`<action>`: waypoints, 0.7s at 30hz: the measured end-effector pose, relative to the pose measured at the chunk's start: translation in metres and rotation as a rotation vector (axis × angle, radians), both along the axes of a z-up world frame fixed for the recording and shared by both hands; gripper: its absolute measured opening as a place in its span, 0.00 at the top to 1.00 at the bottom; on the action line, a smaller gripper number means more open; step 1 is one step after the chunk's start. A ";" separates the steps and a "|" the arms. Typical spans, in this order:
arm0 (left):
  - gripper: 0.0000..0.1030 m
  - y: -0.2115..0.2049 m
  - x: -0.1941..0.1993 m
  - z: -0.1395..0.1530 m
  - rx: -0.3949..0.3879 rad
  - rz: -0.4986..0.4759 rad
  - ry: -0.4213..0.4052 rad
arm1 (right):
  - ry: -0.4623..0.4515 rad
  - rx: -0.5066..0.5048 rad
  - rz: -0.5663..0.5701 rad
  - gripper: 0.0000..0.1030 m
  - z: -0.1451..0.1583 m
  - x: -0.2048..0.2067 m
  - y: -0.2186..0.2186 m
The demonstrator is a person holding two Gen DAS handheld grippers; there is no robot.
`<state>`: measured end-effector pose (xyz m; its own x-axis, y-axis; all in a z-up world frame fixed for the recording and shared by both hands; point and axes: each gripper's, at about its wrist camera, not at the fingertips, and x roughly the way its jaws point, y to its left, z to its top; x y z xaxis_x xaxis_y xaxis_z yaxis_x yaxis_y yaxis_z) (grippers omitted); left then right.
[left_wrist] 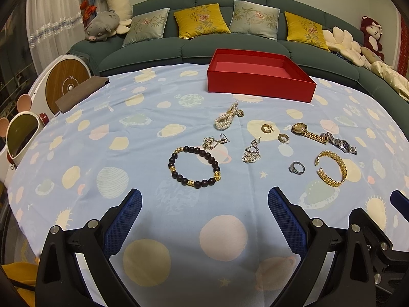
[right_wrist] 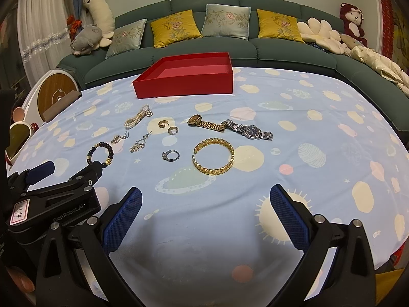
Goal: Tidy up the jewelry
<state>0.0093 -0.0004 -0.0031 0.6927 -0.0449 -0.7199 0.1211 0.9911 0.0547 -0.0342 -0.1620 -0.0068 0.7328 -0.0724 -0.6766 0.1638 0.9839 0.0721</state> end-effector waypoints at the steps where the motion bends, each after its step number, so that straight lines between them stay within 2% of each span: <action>1: 0.05 0.002 0.001 0.001 -0.004 0.003 0.003 | -0.001 -0.002 -0.002 0.05 0.000 0.001 0.000; 12: 0.06 0.042 0.025 0.006 -0.096 0.090 0.029 | 0.029 0.036 -0.001 0.05 -0.014 0.036 -0.023; 21: 0.06 0.059 0.035 -0.002 -0.098 0.111 0.045 | 0.071 0.078 0.003 0.08 -0.028 0.060 -0.035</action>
